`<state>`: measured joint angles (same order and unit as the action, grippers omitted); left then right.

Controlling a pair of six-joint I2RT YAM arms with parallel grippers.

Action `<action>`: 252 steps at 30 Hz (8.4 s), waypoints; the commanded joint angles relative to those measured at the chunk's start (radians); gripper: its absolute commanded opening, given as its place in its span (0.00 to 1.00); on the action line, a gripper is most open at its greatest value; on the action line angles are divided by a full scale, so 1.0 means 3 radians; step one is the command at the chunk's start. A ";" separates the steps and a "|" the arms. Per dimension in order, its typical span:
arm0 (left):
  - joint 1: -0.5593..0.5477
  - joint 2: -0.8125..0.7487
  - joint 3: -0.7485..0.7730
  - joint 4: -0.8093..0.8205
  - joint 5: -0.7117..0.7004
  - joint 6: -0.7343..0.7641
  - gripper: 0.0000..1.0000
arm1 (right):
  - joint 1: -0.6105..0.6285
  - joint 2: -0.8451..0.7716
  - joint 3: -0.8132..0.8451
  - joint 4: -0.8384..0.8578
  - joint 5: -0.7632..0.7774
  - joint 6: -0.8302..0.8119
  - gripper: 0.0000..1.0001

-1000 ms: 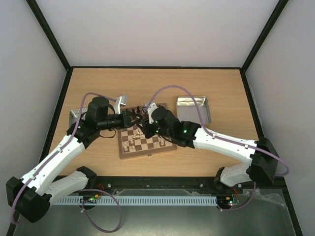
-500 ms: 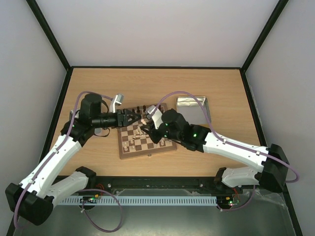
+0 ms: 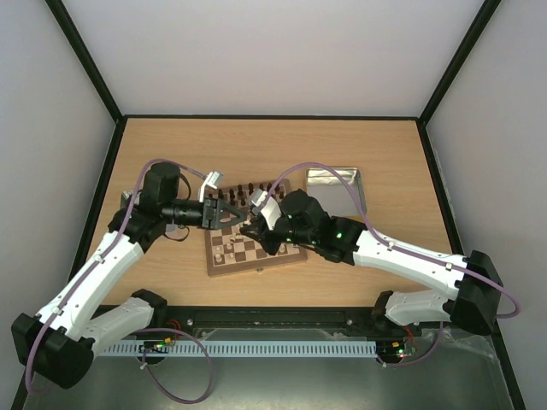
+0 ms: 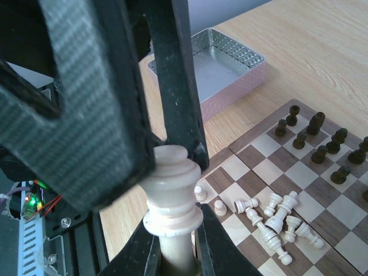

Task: Set up the chess pieces on the board
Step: Place the chess piece on the chessboard, then pick up the chess piece from the chessboard.

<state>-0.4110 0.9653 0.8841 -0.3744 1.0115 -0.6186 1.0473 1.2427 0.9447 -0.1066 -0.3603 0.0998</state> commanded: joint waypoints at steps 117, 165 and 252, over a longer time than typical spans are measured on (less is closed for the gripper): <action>-0.0785 0.0016 -0.0164 -0.0598 -0.4311 -0.0382 0.58 | -0.1045 0.0369 0.0031 -0.0610 0.0898 0.2333 0.68; 0.0291 -0.0550 -0.0902 -0.0388 -0.3443 -0.0280 0.52 | -0.0440 0.2208 0.1037 -0.0795 0.0940 0.3250 0.32; 0.0294 -0.0494 -0.0907 -0.0363 -0.3343 -0.0250 0.52 | -0.0671 0.1981 0.1176 -0.1729 0.0736 -0.0388 0.24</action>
<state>-0.3302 0.8124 0.6205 -0.4850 0.0002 -0.7063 0.8505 1.8160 1.2919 -0.5869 -0.1246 0.0944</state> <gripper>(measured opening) 0.516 0.234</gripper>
